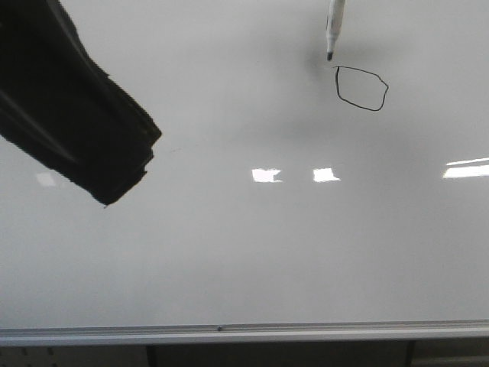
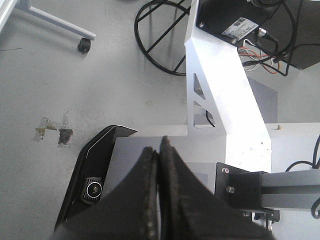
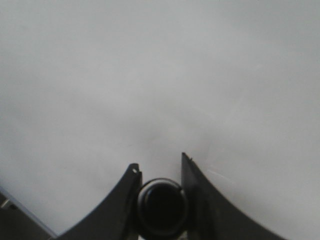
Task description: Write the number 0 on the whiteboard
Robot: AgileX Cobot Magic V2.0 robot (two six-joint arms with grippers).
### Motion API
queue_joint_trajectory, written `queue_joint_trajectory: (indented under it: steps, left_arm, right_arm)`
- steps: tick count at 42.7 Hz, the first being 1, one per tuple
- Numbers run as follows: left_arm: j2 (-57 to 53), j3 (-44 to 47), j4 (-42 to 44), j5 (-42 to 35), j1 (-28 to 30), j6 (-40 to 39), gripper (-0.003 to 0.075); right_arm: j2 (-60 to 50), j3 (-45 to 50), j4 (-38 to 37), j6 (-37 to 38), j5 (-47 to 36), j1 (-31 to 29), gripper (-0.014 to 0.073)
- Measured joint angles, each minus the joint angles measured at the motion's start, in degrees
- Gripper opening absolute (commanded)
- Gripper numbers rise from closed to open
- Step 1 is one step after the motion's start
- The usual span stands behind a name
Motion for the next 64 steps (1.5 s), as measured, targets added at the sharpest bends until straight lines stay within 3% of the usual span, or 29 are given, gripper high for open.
queue_joint_trajectory:
  steps: [7,12,19,21,24,37,43,55,64]
  left_arm:
    - [0.0,0.0,-2.24,-0.47,0.0,0.0,0.0011]
    - [0.0,-0.09,-5.62,-0.36,0.0,0.39,0.0196]
    - [0.0,-0.09,-11.14,-0.28,0.0,0.78,0.0599]
    - [0.0,-0.09,-12.29,-0.28,0.0,0.78,0.0659]
    - [0.0,-0.09,-13.78,-0.28,0.0,1.0,0.0685]
    - [0.0,-0.09,-20.46,-0.28,0.0,7.25,0.0678]
    - [0.0,-0.09,-23.62,-0.39,0.0,9.7,0.0609]
    - [0.0,-0.09,-24.73,-0.39,0.0,10.77,0.0307]
    - [0.0,-0.09,-24.78,-0.51,0.0,10.88,0.0013]
  right_arm:
    - [-3.83,-2.46,1.52,0.0,12.2,0.09,-0.006]
    - [-4.0,-1.29,5.88,-2.36,20.72,0.09,-0.006]
    - [-7.69,7.54,17.2,-7.93,23.15,0.09,-0.006]
    - [-9.77,10.51,19.64,-9.24,23.8,0.09,-0.006]
    - [-12.27,14.48,22.44,-10.8,25.6,0.09,-0.006]
    - [-16.24,21.91,34.3,-15.5,27.4,1.37,-0.006]
    - [-16.24,22.42,36.05,-15.95,27.3,3.52,-0.006]
    - [-16.34,22.42,38.23,-16.52,27.3,4.92,-0.006]
    - [-16.34,22.42,39.17,-16.86,27.17,4.92,-0.006]
